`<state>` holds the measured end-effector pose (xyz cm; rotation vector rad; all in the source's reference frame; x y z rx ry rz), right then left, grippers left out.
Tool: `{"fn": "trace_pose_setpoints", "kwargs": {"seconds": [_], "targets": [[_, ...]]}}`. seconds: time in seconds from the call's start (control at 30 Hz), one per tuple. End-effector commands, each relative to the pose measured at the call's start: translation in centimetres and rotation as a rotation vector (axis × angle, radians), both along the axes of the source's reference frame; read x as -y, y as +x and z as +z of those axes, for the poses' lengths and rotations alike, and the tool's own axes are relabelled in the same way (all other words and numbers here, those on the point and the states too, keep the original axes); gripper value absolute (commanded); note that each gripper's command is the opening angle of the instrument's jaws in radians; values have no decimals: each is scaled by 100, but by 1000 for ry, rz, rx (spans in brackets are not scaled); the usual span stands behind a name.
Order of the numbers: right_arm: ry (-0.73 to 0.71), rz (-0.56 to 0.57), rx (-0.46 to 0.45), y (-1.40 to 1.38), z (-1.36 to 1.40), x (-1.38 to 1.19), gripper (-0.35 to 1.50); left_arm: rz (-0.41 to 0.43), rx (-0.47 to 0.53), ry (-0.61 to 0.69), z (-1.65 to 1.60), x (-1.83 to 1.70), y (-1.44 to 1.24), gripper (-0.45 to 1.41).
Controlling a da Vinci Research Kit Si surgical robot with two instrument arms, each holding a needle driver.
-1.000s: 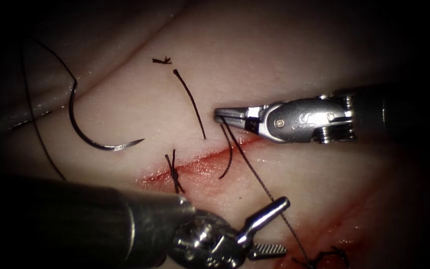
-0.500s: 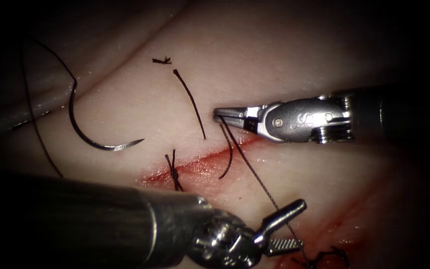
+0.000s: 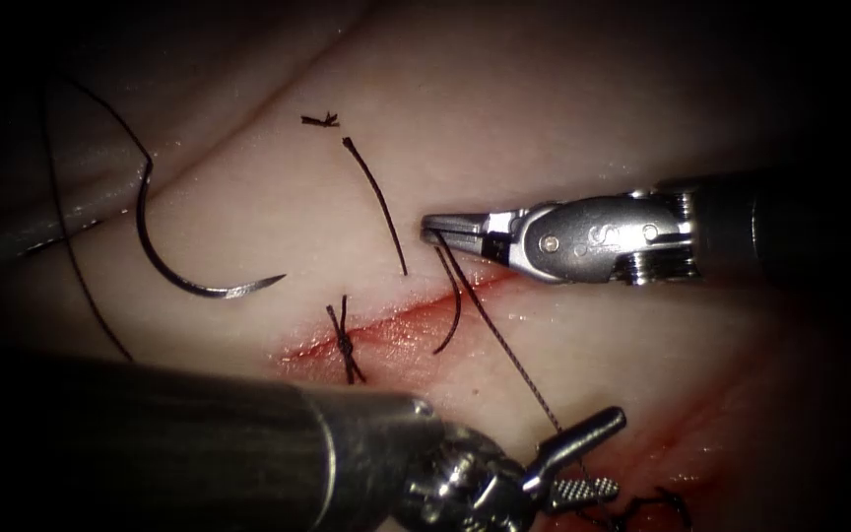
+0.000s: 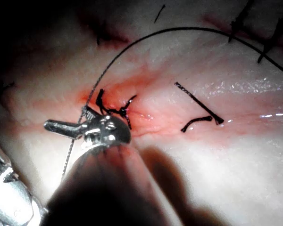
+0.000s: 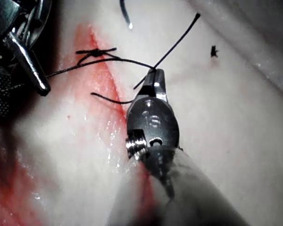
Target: Wound Closure
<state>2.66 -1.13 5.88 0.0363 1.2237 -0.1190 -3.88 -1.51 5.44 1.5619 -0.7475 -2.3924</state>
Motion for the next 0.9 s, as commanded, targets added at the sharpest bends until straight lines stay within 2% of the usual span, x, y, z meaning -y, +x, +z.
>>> {"fn": "trace_pose_setpoints", "kwargs": {"seconds": [0.03,0.4,0.47,0.5,0.53,0.7,0.73,0.9], "targets": [[0,-1,-2,7,5,2,-35,0,1,3,3,5,-5,49],[0,-1,-2,7,5,2,-35,-2,0,1,-4,14,-12,32],[0,-1,-2,7,5,2,-35,-1,1,1,-4,14,-11,17],[0,-1,-2,7,5,2,-35,-1,1,1,-4,14,-11,-6],[0,-1,-2,7,5,2,-35,0,1,1,-4,15,-10,-45],[0,-2,-3,6,5,3,-35,34,-3,2,-4,20,-2,-45],[0,-4,-4,5,5,3,-35,75,4,9,-6,25,5,-45],[12,1,-3,-4,4,5,-35,99,12,10,-13,35,24,-45]]}}
